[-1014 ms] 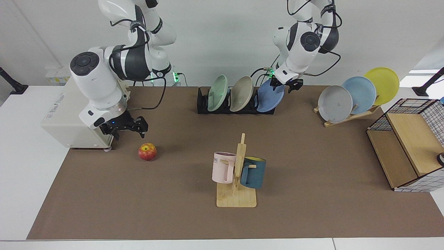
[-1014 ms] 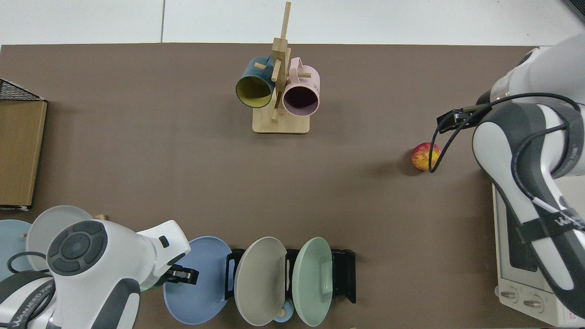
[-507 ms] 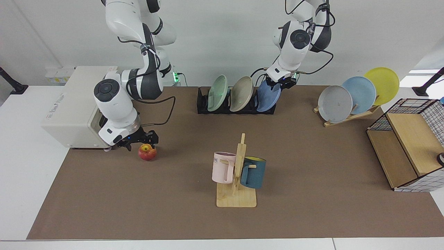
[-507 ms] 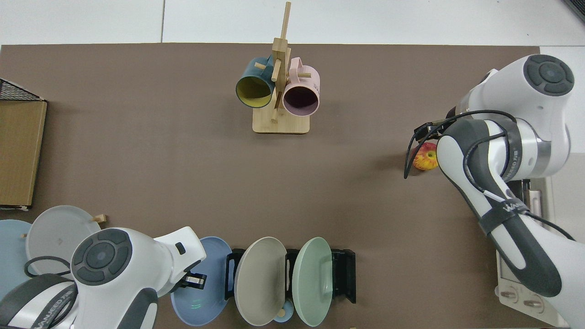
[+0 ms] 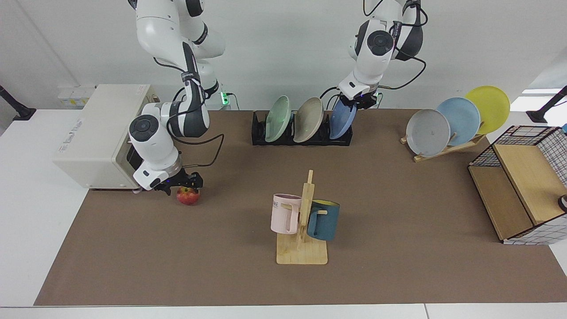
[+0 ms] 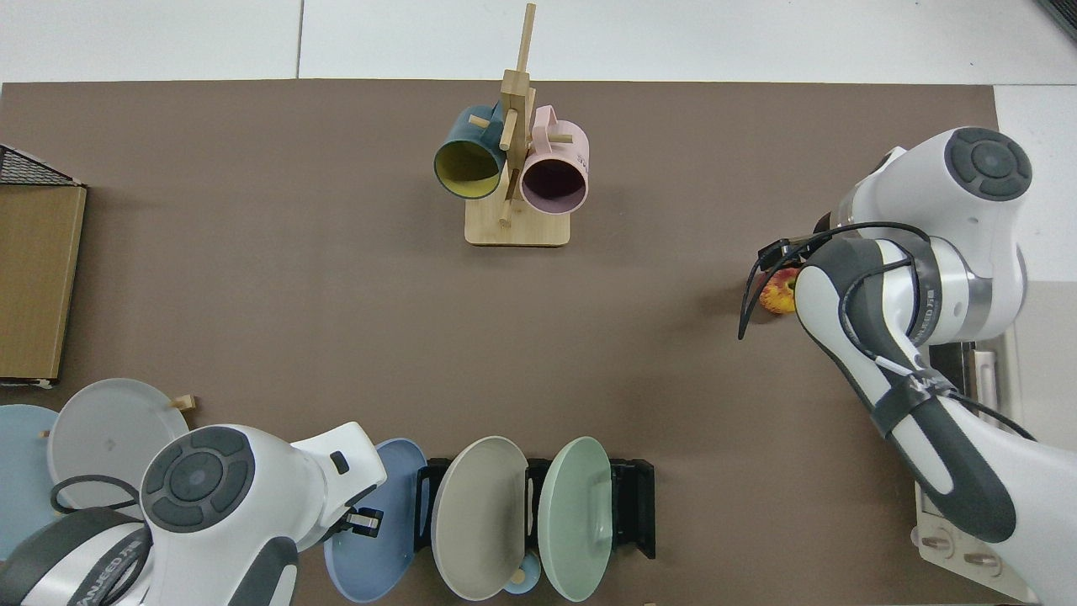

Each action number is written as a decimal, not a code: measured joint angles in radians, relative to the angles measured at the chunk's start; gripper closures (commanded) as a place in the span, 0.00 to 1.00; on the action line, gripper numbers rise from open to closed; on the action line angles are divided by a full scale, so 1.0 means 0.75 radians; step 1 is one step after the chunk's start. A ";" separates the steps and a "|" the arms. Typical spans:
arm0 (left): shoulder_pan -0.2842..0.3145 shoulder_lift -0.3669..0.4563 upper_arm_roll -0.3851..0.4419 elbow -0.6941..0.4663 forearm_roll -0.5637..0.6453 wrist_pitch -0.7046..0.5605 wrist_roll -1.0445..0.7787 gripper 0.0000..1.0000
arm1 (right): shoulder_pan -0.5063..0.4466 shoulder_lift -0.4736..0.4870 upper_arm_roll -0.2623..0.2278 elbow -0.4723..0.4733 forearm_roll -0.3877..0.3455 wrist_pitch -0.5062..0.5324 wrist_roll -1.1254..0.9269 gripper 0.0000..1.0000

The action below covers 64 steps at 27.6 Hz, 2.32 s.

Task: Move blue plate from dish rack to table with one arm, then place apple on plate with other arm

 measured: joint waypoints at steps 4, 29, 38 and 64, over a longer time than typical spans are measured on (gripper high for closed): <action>0.005 -0.001 0.007 0.056 0.042 -0.021 -0.013 1.00 | 0.000 0.001 0.001 -0.031 0.000 0.021 0.000 0.00; 0.124 0.326 0.181 0.319 -0.253 0.267 0.091 1.00 | 0.001 0.036 0.001 -0.102 0.000 0.101 0.000 0.26; 0.124 0.575 0.182 0.344 -0.576 0.426 0.237 1.00 | 0.000 0.036 0.000 -0.109 0.000 0.101 -0.020 0.84; 0.061 0.730 0.122 0.356 -0.770 0.649 0.415 0.40 | 0.006 -0.020 0.008 0.019 0.000 -0.061 -0.035 0.89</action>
